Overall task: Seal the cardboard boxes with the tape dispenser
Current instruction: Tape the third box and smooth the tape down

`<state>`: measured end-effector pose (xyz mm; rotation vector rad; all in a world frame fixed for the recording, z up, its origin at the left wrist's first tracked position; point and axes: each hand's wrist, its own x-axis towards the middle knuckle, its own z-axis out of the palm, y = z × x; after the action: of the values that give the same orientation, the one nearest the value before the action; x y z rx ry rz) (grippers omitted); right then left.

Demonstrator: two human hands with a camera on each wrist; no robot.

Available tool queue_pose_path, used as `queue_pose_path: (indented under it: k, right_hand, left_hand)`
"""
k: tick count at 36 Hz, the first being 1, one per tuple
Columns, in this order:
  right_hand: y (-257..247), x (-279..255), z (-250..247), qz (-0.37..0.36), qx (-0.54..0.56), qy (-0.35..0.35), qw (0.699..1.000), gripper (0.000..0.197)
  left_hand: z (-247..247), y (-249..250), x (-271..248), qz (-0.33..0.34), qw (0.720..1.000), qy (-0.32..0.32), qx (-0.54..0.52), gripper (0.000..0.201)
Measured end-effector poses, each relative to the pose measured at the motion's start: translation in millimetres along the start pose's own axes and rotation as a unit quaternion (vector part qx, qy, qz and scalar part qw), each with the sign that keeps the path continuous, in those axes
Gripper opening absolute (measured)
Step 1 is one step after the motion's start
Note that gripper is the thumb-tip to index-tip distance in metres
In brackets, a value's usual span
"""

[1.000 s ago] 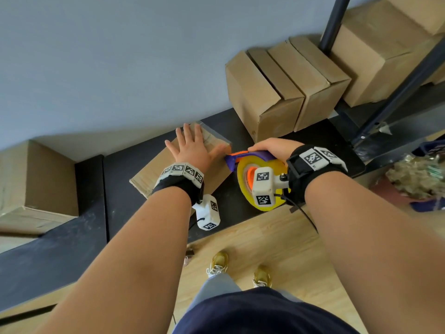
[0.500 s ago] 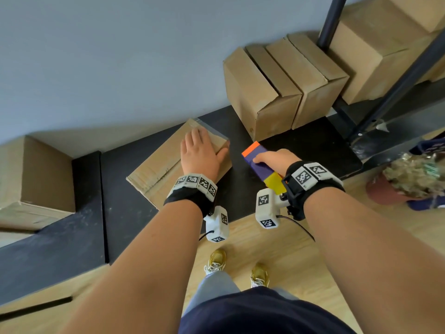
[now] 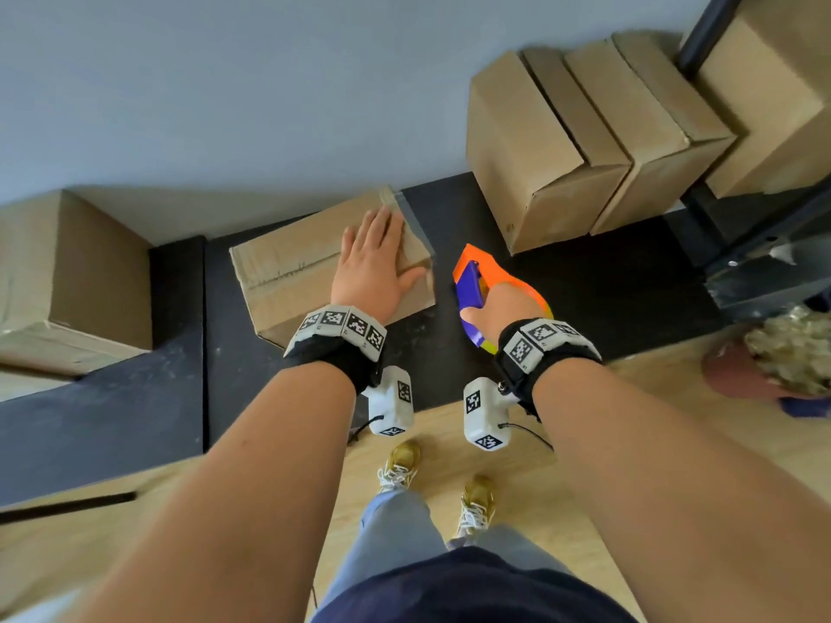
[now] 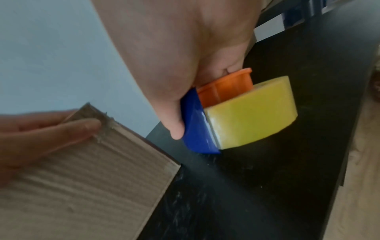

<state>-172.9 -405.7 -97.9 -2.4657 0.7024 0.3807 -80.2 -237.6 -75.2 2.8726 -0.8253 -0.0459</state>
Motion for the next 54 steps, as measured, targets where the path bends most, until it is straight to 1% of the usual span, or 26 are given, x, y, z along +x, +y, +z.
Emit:
queue_pose_path:
  k: [1,2,4,5,8,10,11,13,14,16,21,23,24,25,26,27,28,30,31,34,36,40,44,49,52,54]
  right_hand:
    - [-1,3,2,-0.001,-0.003,0.003,1.000,0.079]
    - [-3,5,4,0.001,-0.004,0.003,1.000,0.079]
    - [-8,10,6,0.016,-0.014,0.002,1.000,0.066]
    - [-10,12,8,0.022,-0.018,0.002,1.000,0.063]
    - [-9,17,19,0.021,-0.004,0.016,1.000,0.077]
    - [-9,18,25,0.006,0.023,0.009,1.000,0.079]
    - [-10,17,25,0.014,0.008,-0.003,1.000,0.074]
    - [-16,14,24,0.064,-0.064,-0.038,0.995,0.060]
    - [-18,13,24,0.086,-0.088,-0.054,0.991,0.058]
    - [-18,13,28,0.094,-0.103,-0.071,0.988,0.062]
    - [-17,15,25,0.098,-0.110,-0.103,0.984,0.079]
    - [-13,13,20,0.083,-0.058,-0.105,0.989,0.084]
    - [-10,12,19,0.050,-0.013,-0.092,0.994,0.084]
    - [-7,8,16,0.006,0.027,-0.065,0.998,0.080]
    - [-4,4,13,-0.009,0.035,-0.038,0.999,0.067]
    - [-4,-2,6,0.001,0.032,-0.019,0.999,0.048]
    - [-6,-6,-1,0.029,0.009,-0.011,0.999,0.035]
    - [-12,-10,-12,0.049,-0.039,-0.006,0.998,0.022]
    - [-13,-12,-16,0.049,-0.041,0.000,0.998,0.021]
    - [-19,-16,-27,0.045,-0.028,0.011,0.999,0.022]
    - [-22,-19,-32,0.022,-0.020,0.022,0.999,0.021]
    - [-31,-26,-39,-0.026,0.033,0.047,0.998,0.026]
    - [-45,-30,-42,-0.073,0.078,0.061,0.992,0.037]
    - [-61,-32,-39,-0.106,0.115,0.045,0.987,0.051]
    - [-68,-34,-34,-0.121,0.110,0.019,0.986,0.058]
    - [-72,-35,-29,-0.120,0.107,-0.002,0.987,0.060]
  left_hand:
    - [0,0,0,0.001,1.000,0.002,-0.001,0.079]
    - [1,0,0,0.001,1.000,0.003,0.000,0.079]
    - [1,0,1,0.002,1.000,0.004,0.001,0.079]
    - [1,0,1,0.002,1.000,0.005,0.001,0.079]
    - [1,0,1,0.004,1.000,0.006,0.002,0.078]
    - [1,0,1,0.004,1.000,0.005,0.002,0.077]
    - [2,0,1,0.003,1.000,0.005,0.002,0.077]
    - [2,0,0,0.003,1.000,0.008,0.007,0.077]
    - [2,0,0,0.002,1.000,0.009,0.009,0.076]
    - [2,0,-1,0.003,1.000,0.013,0.010,0.076]
    - [1,2,-2,0.003,1.000,0.011,0.009,0.076]
    - [0,2,-3,0.001,1.000,0.010,0.003,0.076]
    - [-1,2,-3,0.000,1.000,0.008,0.001,0.076]
    - [-2,3,-4,0.000,1.000,0.006,0.000,0.076]
    - [-4,4,-4,-0.001,1.000,0.002,0.001,0.076]
    - [-6,5,-5,-0.001,1.000,-0.004,0.002,0.076]
    - [-8,6,-6,-0.001,1.000,-0.010,0.005,0.076]
    - [-14,8,-7,0.001,1.000,-0.018,0.012,0.077]
    - [-17,8,-7,0.001,1.000,-0.022,0.017,0.077]
    - [-24,10,-12,-0.001,0.999,-0.041,0.029,0.077]
    - [-28,13,-18,-0.001,0.998,-0.042,0.037,0.076]
    - [-32,16,-37,0.016,0.998,0.001,0.062,0.064]
    - [-33,14,-59,-0.003,0.997,0.011,0.075,0.064]
    - [-35,9,-86,-0.012,0.997,-0.002,0.077,0.070]
    - [-34,4,-102,-0.035,0.998,-0.026,0.038,0.076]
    - [-32,-1,-110,-0.044,0.998,-0.028,0.020,0.081]
